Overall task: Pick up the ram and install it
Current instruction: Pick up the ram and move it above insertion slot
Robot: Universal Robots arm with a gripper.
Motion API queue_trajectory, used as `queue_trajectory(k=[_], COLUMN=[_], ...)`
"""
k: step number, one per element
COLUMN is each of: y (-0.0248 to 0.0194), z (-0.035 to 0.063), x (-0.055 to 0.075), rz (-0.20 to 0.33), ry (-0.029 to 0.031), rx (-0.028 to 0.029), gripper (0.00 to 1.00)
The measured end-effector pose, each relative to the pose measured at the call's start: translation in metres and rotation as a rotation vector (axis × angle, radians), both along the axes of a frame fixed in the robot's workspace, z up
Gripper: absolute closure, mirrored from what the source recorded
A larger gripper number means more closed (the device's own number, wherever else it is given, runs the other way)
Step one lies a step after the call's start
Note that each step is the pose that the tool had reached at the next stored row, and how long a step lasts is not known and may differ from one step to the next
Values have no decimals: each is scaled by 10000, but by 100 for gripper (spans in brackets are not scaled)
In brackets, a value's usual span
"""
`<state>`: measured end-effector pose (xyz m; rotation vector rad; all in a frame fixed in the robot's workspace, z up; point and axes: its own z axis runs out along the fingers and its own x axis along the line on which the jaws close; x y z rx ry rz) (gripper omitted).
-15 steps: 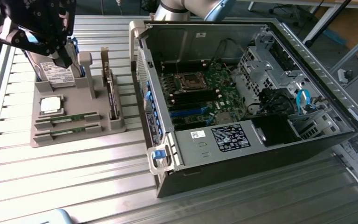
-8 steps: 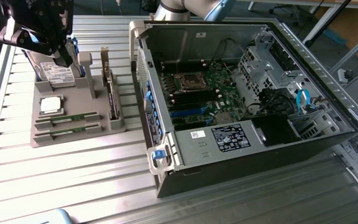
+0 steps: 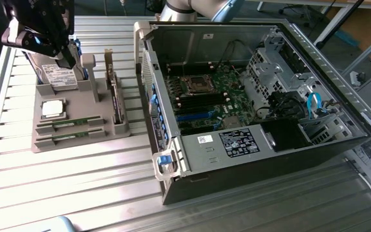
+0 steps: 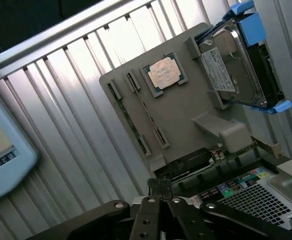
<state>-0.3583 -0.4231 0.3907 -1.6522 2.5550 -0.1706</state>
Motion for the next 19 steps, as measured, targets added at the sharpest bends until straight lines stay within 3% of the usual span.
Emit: queue_trajectory(k=[19], y=[0], z=[-1], x=[0], rz=[2173], ry=[2], rx=[-26], gripper=[90])
